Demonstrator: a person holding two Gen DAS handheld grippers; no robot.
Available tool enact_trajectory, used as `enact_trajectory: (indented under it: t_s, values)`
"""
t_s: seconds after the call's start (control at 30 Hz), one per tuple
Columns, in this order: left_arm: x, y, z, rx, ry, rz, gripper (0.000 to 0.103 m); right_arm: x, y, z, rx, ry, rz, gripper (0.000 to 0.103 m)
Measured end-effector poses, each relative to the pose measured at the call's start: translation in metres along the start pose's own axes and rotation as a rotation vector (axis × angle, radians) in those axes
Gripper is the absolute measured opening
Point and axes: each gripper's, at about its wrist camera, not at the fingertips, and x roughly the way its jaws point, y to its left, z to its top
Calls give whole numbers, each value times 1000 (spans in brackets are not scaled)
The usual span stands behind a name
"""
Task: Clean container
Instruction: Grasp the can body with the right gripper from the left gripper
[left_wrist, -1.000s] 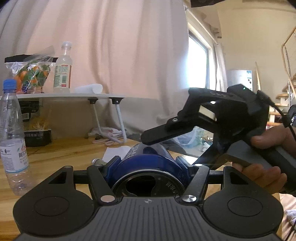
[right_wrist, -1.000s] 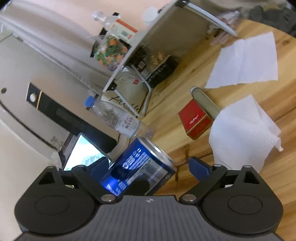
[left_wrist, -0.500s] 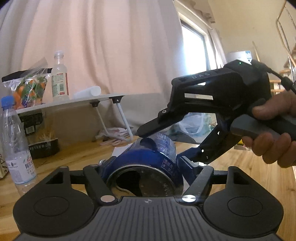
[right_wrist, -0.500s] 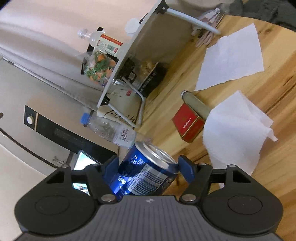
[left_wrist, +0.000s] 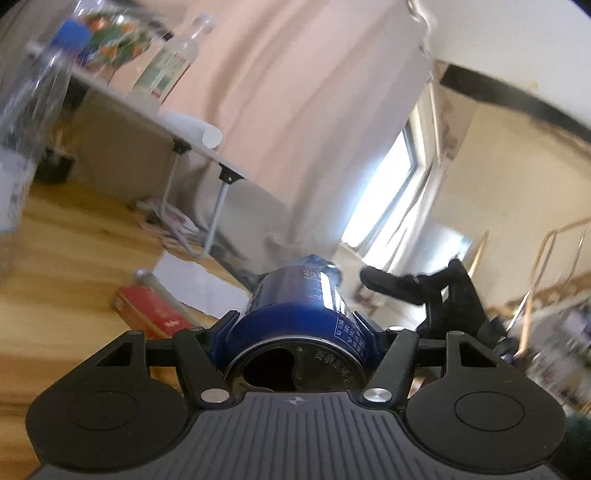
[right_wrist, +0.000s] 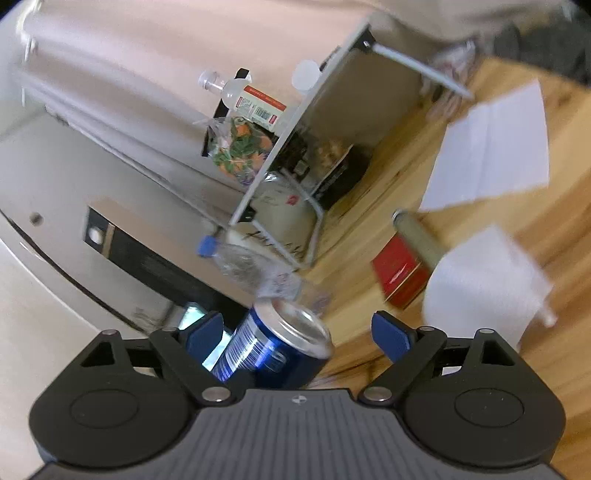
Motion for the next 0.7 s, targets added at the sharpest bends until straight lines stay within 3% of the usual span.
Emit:
enact_trajectory:
  t_s: [0.17,0.23,0.3,0.4,0.47,0.53,0.6,0.7]
  values:
    - [3,1,-2,-50,32,-120,67,9,-11,-14,95,4,80,93]
    - [6,-2,-4,-32,38,-109,67,14,-14,-18,130,-1,106,90]
    - [9,1,-5,-32,48,-95,67,17,-15,-20,138,-9,117,74]
    - [12,-3,-6,3,53,-67,72,18,-8,-23,112,-28,79,73]
    - [11,-17,-9,112,32,-7,75,17,-4,-23,113,-34,32,73]
    - [8,-41,-19,315,-19,100,82,16,-3,-23,138,-33,5,73]
    - [5,-67,-34,529,-64,194,83,14,-1,-23,149,-41,-29,73]
    - [15,-85,-53,695,-45,257,83,11,0,-20,162,-49,-61,73]
